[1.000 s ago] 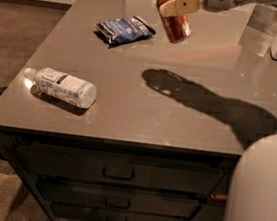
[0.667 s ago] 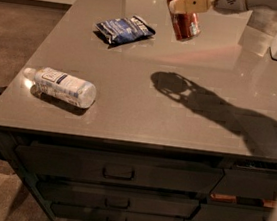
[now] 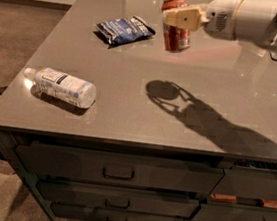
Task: Place coke can upright
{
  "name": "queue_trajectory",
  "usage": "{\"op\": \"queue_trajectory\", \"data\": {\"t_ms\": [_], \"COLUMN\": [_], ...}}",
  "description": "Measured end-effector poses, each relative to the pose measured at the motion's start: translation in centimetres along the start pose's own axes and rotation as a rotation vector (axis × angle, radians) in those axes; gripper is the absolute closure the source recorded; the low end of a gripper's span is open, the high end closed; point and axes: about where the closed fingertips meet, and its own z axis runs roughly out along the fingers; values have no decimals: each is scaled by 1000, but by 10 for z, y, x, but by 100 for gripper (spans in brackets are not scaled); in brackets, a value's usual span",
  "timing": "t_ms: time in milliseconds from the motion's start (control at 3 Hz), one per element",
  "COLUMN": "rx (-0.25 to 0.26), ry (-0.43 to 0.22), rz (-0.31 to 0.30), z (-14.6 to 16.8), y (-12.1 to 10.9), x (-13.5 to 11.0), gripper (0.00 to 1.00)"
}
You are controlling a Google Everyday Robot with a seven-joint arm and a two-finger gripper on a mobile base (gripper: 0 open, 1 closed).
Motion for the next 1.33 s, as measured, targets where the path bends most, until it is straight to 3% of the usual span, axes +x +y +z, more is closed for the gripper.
{"op": "queue_trajectory", "data": {"t_ms": [333,667,1000,1333], "rx": [32,100,139,146], "ry": [-74,-182,-256,-282], "rz": [28,29,1,-35], "z": [29,51,63,70], "y": [6,1,-4,-7], "x": [16,22,24,29], "gripper": [100,100,100,100]}}
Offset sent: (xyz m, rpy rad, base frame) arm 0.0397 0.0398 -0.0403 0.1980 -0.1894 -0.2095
